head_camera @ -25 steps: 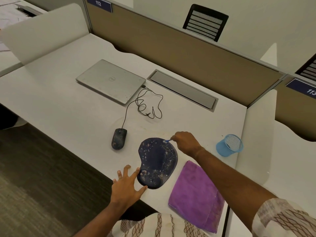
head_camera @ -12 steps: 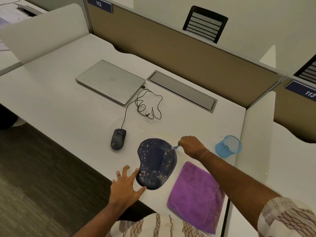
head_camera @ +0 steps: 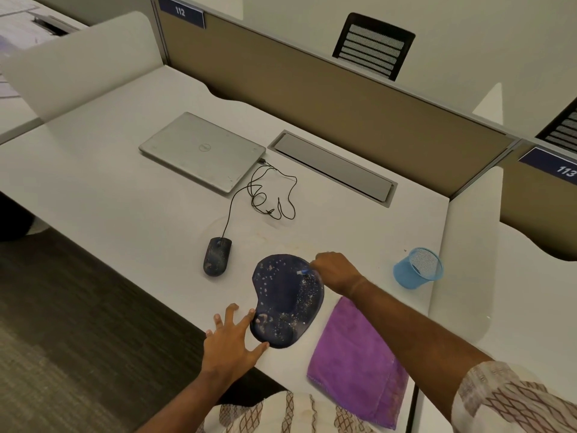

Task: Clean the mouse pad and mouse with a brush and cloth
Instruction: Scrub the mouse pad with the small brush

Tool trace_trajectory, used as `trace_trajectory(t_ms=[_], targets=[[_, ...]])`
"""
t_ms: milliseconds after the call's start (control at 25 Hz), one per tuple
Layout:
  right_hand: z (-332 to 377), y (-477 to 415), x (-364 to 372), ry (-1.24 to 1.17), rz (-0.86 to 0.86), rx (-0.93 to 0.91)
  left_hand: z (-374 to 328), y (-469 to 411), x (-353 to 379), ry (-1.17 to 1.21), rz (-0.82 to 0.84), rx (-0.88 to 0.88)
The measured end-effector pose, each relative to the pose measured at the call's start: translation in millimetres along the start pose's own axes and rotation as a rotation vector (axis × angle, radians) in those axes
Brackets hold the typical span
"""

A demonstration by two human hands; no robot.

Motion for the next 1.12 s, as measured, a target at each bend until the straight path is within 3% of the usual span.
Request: trace_trajectory(t_ms=[200,400,560,880,1000,1120], targets=[[-29.6,15.0,6.0,-0.002,0.026,0.043,0.5,-0.1,0.9,-0.001,-0.001,0.001],[-8.6,6.8,-13.9,-0.073,-0.089,-0.021,1.2,-0.2,1.3,0.001,-0.002,0.001],[13.7,2.7,-3.5,-0.022,-0.012,-0.048,0.2,0.2,0.1,-0.003,-0.004,0.001],[-21.6,21.5,0.5,0.013,0.005,0.017,-1.2,2.1,-2.3,0.003,-0.016,0.01],[-5.0,15.8,-13.1,-0.042,-0.08,-0.028,-1.1,1.7,-1.8,-0.004,-0.013,0.01],[17.8,11.3,-9.1,-0.022,-0.047,-0.08,-1.3,1.1,-2.0,-0.001,-0.015,0.012]])
Point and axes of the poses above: each hand's wrist, its own y-axis away from the middle knuckle, its own x-axis out of the palm, z = x × y, the point moved 5 cm from there along -y, towards the middle knuckle, and after that the axes turned 1 degree about z, right-handed, at the moved point
